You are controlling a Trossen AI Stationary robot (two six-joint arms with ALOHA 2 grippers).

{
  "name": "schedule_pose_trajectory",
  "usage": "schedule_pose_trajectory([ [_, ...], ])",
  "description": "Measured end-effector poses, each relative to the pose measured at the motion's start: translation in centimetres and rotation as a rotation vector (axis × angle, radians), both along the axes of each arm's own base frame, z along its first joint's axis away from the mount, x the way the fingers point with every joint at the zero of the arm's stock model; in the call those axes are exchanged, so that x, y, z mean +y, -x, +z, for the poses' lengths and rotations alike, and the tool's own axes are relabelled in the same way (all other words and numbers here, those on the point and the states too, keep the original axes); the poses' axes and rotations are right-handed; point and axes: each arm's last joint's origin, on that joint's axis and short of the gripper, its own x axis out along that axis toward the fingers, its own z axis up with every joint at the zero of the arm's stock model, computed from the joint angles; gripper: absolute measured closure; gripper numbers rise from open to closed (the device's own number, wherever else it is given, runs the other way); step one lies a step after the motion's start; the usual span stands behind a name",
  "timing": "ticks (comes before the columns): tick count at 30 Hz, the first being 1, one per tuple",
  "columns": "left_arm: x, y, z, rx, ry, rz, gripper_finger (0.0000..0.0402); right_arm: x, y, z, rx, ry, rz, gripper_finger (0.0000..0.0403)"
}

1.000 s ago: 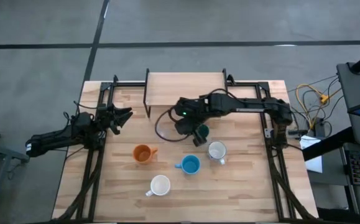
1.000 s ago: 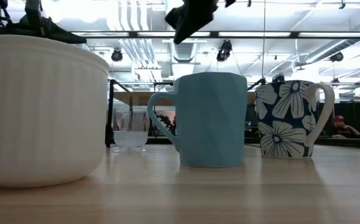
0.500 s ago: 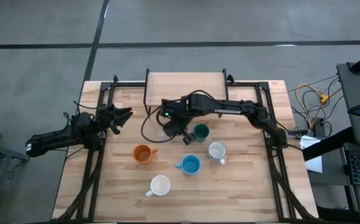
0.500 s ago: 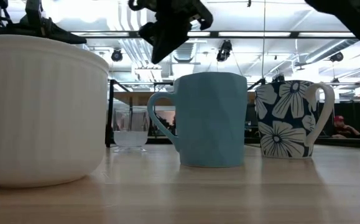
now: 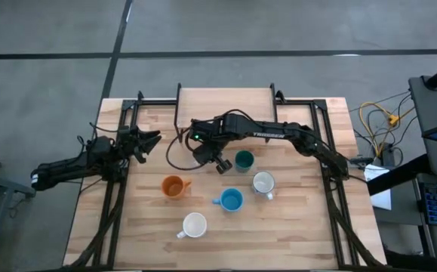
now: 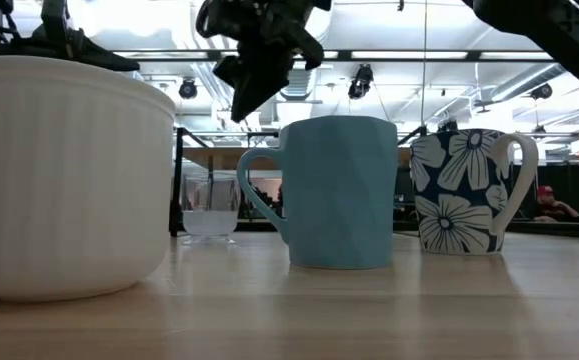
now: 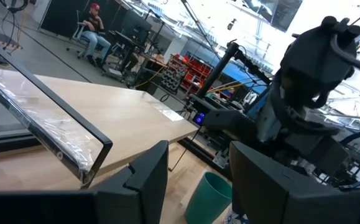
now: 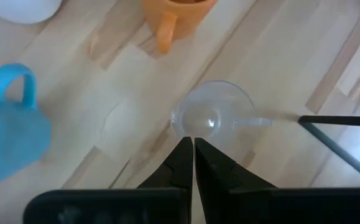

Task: Stack small to large cups/mugs on shelf
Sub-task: Put the transparent mug on the shelf

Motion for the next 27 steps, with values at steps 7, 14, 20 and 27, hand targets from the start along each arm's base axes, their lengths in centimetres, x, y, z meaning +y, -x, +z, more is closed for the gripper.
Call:
schedule_pose_trajectory([
  [7, -0.01, -0.04, -0.03, 0.003, 0.001, -0.005, 0.0244, 0.07, -0.60, -0.74, -0.003, 0.006, -0.056, 0.0394],
  [14, -0.01, -0.03, -0.02, 0.003, 0.000, -0.004, 0.0244, 0.04, -0.60, -0.74, -0.002, 0.033, -0.070, 0.0392],
  [20, 0.00, -0.04, -0.03, 0.005, -0.001, -0.004, 0.0244, 0.05, -0.59, -0.75, 0.000, 0.033, -0.069, 0.0368],
  [27, 0.00, -0.04, -0.03, 0.005, -0.001, -0.003, 0.0244, 0.06, -0.63, -0.89, 0.001, 0.034, -0.055, 0.0338],
])
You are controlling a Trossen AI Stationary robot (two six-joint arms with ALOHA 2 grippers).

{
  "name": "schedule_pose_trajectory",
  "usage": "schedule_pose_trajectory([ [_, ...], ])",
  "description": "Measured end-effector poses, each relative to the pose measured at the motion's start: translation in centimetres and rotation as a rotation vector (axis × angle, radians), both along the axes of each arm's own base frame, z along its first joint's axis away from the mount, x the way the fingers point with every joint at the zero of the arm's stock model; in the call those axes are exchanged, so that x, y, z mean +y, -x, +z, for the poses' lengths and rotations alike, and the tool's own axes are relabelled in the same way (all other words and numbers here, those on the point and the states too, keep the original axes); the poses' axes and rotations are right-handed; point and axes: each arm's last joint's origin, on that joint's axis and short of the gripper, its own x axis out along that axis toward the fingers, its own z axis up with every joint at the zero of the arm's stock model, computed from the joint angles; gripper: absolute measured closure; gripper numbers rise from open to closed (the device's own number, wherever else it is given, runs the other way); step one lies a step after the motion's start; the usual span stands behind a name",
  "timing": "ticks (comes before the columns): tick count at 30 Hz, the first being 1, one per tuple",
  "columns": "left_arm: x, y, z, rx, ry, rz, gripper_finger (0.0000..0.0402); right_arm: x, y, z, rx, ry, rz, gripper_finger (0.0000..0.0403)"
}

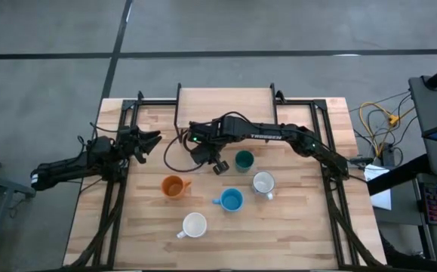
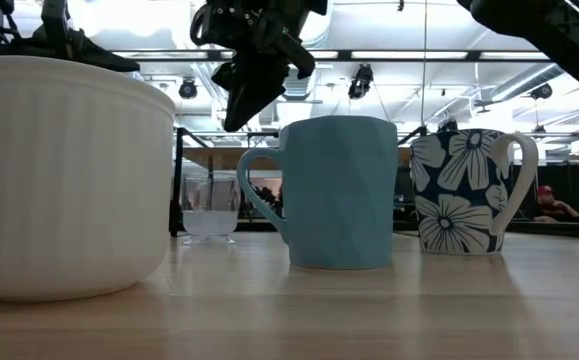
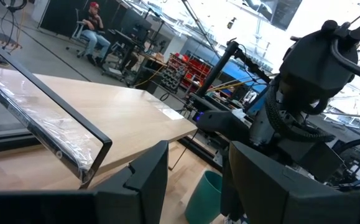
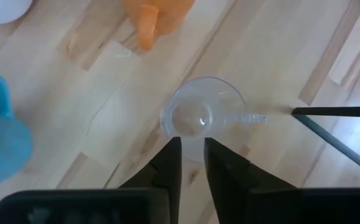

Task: Stack small to large cups/mugs on shelf
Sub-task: Put the transparent mug on the shelf

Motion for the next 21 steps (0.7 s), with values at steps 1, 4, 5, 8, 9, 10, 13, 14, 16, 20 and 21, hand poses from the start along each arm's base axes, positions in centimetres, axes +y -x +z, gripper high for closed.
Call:
schedule_pose_trajectory([
  [1, 0.0, 0.0, 0.0, 0.000, 0.000, 0.000, 0.0244, 0.0, 0.0, -0.1, 0.004, -0.002, 0.004, 0.0335],
  [4, 0.0, 0.0, 0.0, 0.002, 0.000, 0.001, 0.0244, 0.1, -0.3, -1.0, 0.021, -0.039, 0.021, 0.0332],
  [5, 0.0, 0.0, 0.0, 0.002, 0.000, 0.001, 0.0244, 0.2, -0.5, -1.5, 0.031, -0.050, 0.026, 0.0333],
  [8, 0.0, 0.0, 0.0, 0.001, 0.000, 0.000, 0.0244, 0.5, -0.7, -2.4, 0.060, -0.054, 0.033, 0.0336],
  [9, 0.0, 0.0, 0.0, 0.001, 0.000, 0.000, 0.0244, 0.5, -0.7, -2.5, 0.061, -0.054, 0.034, 0.0337],
  [10, 0.0, 0.0, 0.0, 0.001, 0.001, 0.000, 0.0244, 0.5, -0.8, -2.8, 0.066, -0.055, 0.034, 0.0338],
  [13, 0.0, 0.0, 0.0, 0.002, 0.000, -0.009, 0.0244, 0.5, -0.9, -3.0, 0.070, -0.054, 0.035, 0.0339],
  [14, 0.0, 0.0, 0.0, 0.002, 0.000, -0.012, 0.0244, 0.5, -0.9, -3.1, 0.070, -0.052, 0.039, 0.0339],
  [16, 0.0, 0.0, 0.0, 0.002, 0.000, -0.013, 0.0244, 0.4, -0.9, -3.1, 0.070, -0.048, 0.046, 0.0337],
  [20, 0.0, 0.0, 0.0, 0.004, 0.000, -0.014, 0.0244, 0.4, -0.9, -3.2, 0.070, -0.048, 0.050, 0.0333],
  [21, 0.0, -0.1, 0.0, 0.003, 0.000, -0.014, 0.0244, 0.4, -0.9, -3.3, 0.072, -0.046, 0.053, 0.0333],
])
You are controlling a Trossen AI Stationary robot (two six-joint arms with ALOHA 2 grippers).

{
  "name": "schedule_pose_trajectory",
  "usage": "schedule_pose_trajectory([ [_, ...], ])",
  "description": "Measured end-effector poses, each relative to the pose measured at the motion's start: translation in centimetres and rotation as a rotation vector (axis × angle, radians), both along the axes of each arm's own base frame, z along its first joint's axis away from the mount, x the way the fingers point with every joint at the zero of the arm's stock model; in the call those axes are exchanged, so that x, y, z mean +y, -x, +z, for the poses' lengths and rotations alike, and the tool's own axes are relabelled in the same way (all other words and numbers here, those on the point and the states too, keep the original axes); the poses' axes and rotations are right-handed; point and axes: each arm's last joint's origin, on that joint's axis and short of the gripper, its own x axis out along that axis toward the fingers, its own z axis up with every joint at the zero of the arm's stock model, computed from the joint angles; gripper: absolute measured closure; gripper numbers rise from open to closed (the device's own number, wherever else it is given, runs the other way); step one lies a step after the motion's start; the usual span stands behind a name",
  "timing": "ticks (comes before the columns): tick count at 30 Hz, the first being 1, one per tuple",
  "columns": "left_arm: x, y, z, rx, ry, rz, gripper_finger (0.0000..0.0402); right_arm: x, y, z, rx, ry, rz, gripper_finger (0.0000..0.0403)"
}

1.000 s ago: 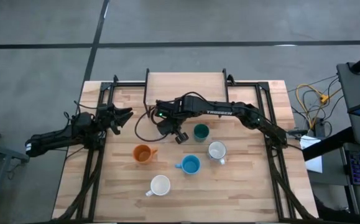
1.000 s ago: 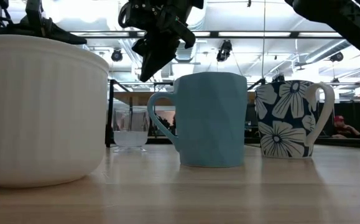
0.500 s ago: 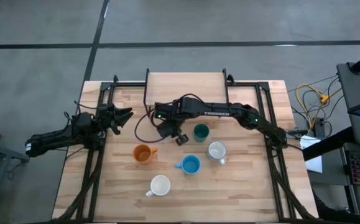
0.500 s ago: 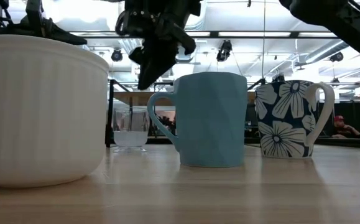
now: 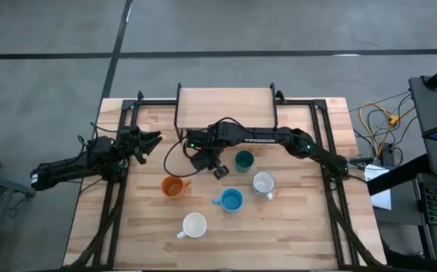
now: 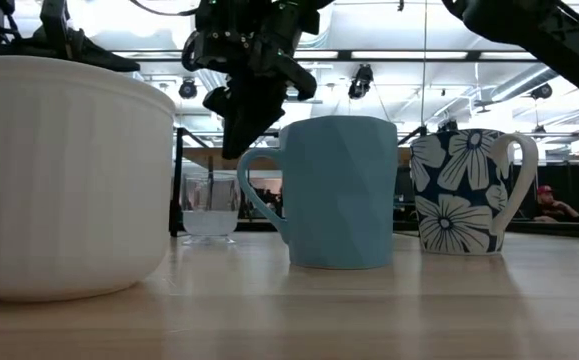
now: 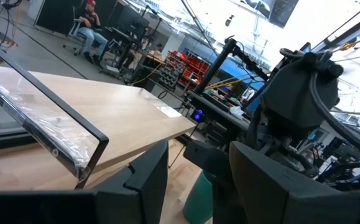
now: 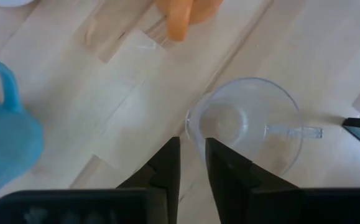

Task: Stack small to large cups/mugs on shelf
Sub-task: Put the transparent mug on the shelf

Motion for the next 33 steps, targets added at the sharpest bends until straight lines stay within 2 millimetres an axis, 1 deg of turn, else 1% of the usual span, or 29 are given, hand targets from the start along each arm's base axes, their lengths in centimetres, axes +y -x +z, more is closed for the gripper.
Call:
schedule_pose_trajectory([
  [9, 0.0, 0.0, 0.0, 0.001, 0.001, -0.001, 0.0244, 0.0, 0.0, -0.6, 0.012, 0.003, 0.009, 0.0337],
  [14, 0.0, 0.0, 0.0, 0.002, 0.001, -0.001, 0.0244, 0.0, -0.2, -0.8, -0.005, 0.005, 0.013, 0.0333],
  [25, 0.0, 0.0, 0.0, 0.001, 0.001, -0.002, 0.0244, 0.0, -0.1, -1.8, 0.006, 0.011, 0.030, 0.0334],
  [33, 0.0, 0.0, 0.0, 0.002, 0.001, -0.002, 0.0244, -0.1, -0.5, -2.4, -0.028, 0.023, 0.034, 0.0328],
])
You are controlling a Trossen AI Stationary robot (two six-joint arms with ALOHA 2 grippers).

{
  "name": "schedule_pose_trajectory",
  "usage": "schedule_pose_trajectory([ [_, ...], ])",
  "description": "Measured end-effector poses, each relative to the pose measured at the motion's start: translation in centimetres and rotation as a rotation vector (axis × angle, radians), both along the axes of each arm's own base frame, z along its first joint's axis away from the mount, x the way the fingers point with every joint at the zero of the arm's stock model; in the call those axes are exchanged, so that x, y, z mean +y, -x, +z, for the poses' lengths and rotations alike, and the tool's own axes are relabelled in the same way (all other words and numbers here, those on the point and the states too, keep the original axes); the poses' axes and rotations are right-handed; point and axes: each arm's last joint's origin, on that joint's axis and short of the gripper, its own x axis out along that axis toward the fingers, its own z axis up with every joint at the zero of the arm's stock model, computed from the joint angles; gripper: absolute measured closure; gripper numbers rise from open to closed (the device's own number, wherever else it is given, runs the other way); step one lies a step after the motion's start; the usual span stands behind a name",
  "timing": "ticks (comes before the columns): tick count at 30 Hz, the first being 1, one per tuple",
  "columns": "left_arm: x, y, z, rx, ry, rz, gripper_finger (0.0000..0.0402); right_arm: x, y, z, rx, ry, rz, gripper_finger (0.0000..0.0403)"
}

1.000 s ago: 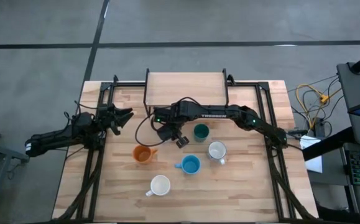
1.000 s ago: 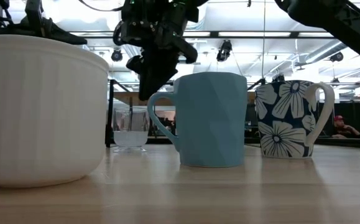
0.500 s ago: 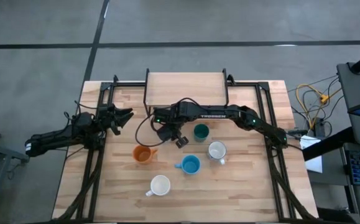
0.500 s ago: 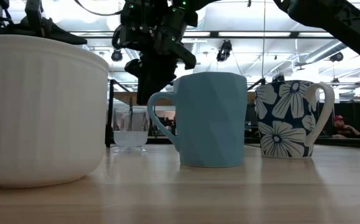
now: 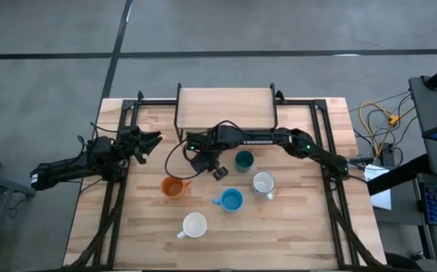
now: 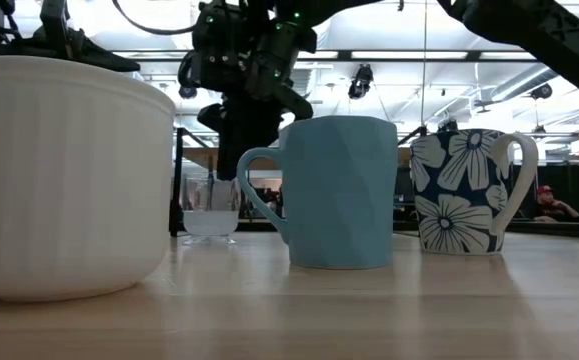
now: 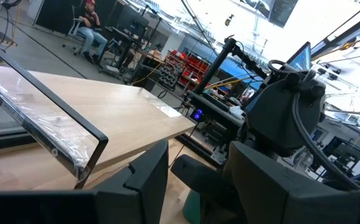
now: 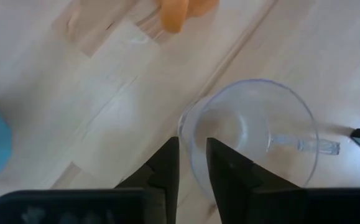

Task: Stack small to large cups/mugs on shelf
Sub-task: Put the transparent mug on the shelf

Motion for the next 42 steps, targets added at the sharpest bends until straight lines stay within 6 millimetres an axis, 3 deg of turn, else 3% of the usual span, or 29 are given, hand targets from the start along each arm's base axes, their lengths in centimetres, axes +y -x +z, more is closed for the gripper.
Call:
schedule_pose_trajectory([
  [18, 0.0, 0.0, 0.0, 0.000, 0.000, 0.000, 0.0244, -0.1, -0.2, -1.0, -0.004, -0.001, -0.006, 0.0331],
  [42, 0.0, 0.0, 0.0, 0.000, 0.000, -0.001, 0.0244, -0.1, -0.2, -2.1, -0.001, -0.007, -0.021, 0.0374],
])
